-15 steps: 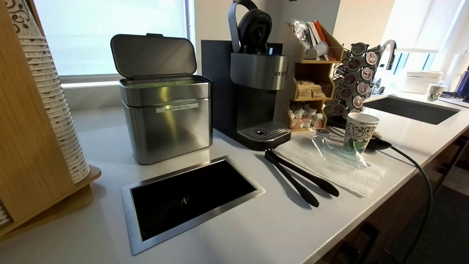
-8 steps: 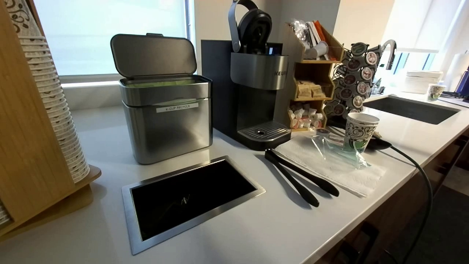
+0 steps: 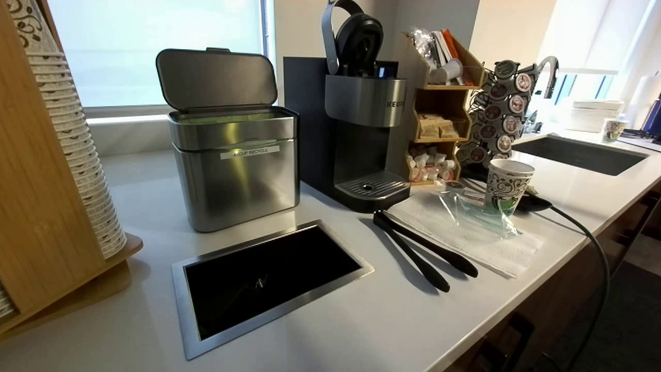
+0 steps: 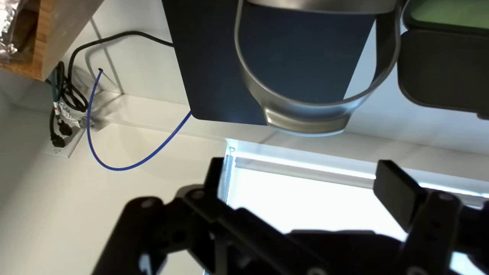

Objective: Close the lid of the coffeemaker

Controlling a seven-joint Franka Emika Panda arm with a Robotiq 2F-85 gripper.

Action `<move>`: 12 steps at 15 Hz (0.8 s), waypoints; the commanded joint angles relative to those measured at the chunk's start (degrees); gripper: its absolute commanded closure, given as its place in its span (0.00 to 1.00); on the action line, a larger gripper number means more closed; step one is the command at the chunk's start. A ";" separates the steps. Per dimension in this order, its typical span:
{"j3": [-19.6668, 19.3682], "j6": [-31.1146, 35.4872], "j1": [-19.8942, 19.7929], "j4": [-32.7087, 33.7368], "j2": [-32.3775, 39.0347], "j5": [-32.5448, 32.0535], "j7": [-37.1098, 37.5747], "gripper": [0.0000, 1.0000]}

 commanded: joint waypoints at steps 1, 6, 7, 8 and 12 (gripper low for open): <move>0.41 5.43 -0.72 1.69 3.13 1.03 1.26 0.00; 2.76 6.01 -2.35 1.31 5.26 4.62 1.08 0.00; 3.30 6.16 -2.68 1.42 5.68 5.57 1.10 0.00; 3.76 6.08 -2.99 1.49 5.92 6.40 1.16 0.00; 5.06 6.70 -3.88 1.69 6.43 8.98 1.50 0.00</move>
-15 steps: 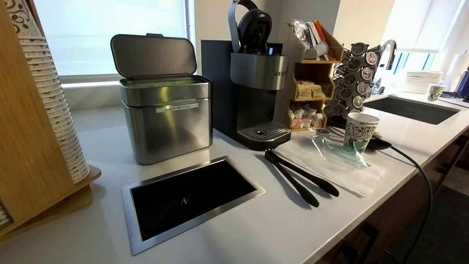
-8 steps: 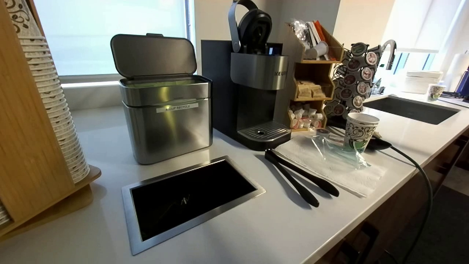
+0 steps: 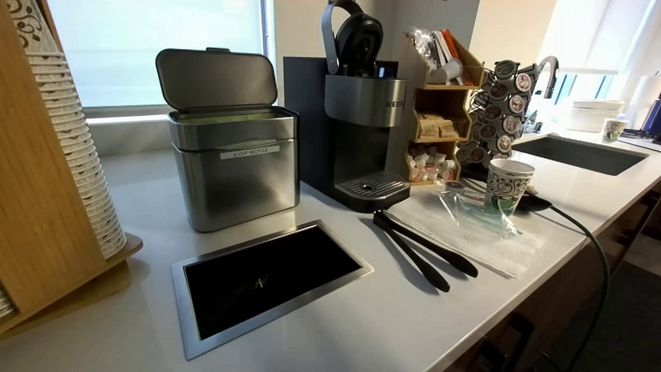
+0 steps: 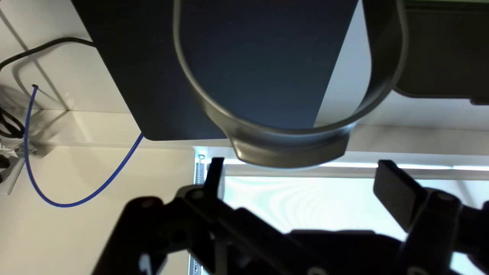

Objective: Close the lid of the coffeemaker

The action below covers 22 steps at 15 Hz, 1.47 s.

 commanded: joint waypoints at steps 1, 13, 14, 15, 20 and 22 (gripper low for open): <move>1.82 0.23 -1.11 1.62 1.19 2.99 0.15 0.00; 3.48 0.35 -2.23 1.65 2.62 4.78 -0.65 0.00; 4.00 -0.19 -2.44 1.60 2.62 5.26 -0.87 0.00; 4.13 -1.88 -2.60 1.28 2.08 5.46 -0.16 0.00; 2.70 -16.92 -2.67 4.51 0.75 7.94 -1.61 0.00; 1.95 -24.43 -2.48 6.68 0.23 7.94 -2.43 0.00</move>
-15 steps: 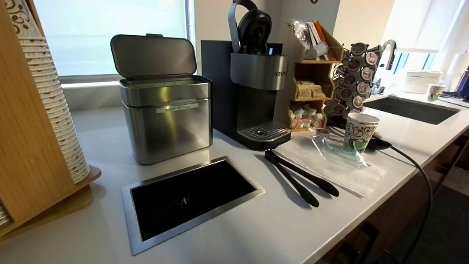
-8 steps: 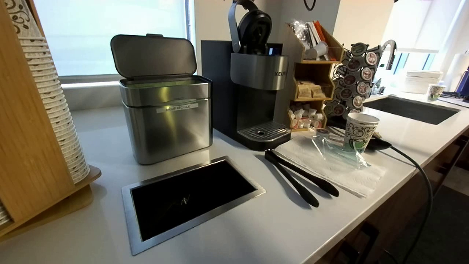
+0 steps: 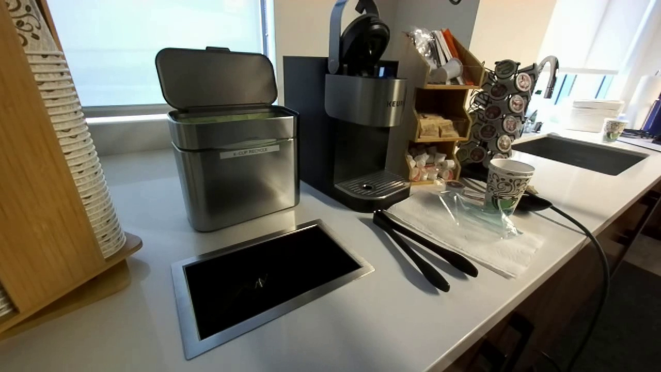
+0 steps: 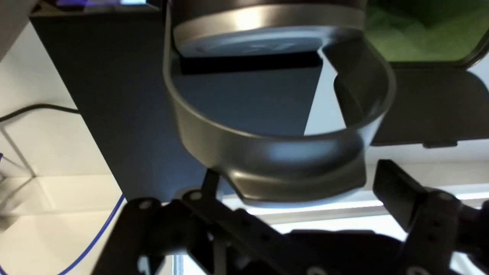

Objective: Close the lid of the coffeemaker

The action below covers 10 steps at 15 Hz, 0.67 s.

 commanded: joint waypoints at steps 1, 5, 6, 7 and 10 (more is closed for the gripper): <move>-1.06 -12.73 0.03 -1.89 -3.76 2.49 -1.39 0.00; -0.86 -25.40 0.08 -1.56 -4.91 4.13 -1.95 0.00; -0.65 -28.26 0.19 -1.04 -4.61 4.82 -1.85 0.00; -0.51 -30.91 0.15 -0.94 -4.49 5.53 -1.80 0.00; -1.52 -31.60 0.81 1.94 -2.65 5.43 -1.45 0.00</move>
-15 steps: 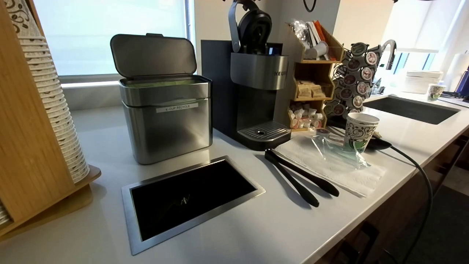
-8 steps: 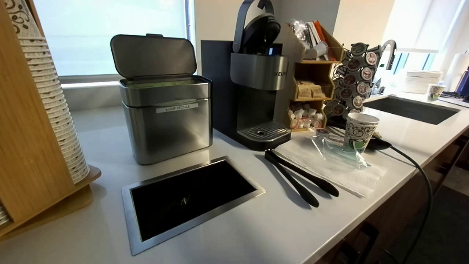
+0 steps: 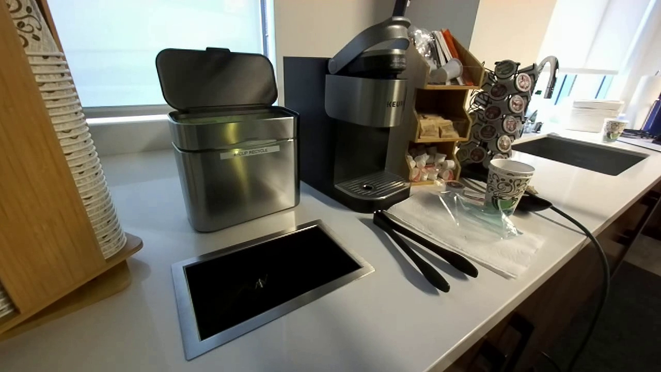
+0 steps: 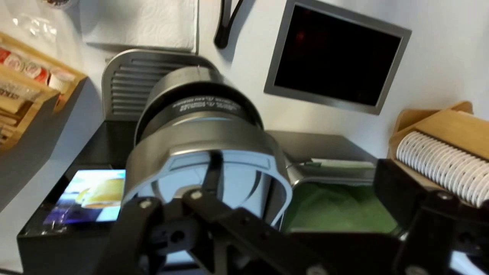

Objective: Close the lid of the coffeemaker

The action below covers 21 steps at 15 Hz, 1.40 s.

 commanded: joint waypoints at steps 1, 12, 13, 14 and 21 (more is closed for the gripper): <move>-1.31 -0.78 0.39 0.81 0.38 0.88 -0.24 0.00; -1.17 -2.62 0.84 0.46 2.61 1.55 0.22 0.00; -1.07 -3.86 0.97 0.62 3.34 1.78 0.75 0.00; -0.89 -5.68 1.03 0.49 3.95 2.14 1.20 0.00; -2.61 -3.17 1.73 0.58 2.10 0.83 4.21 0.00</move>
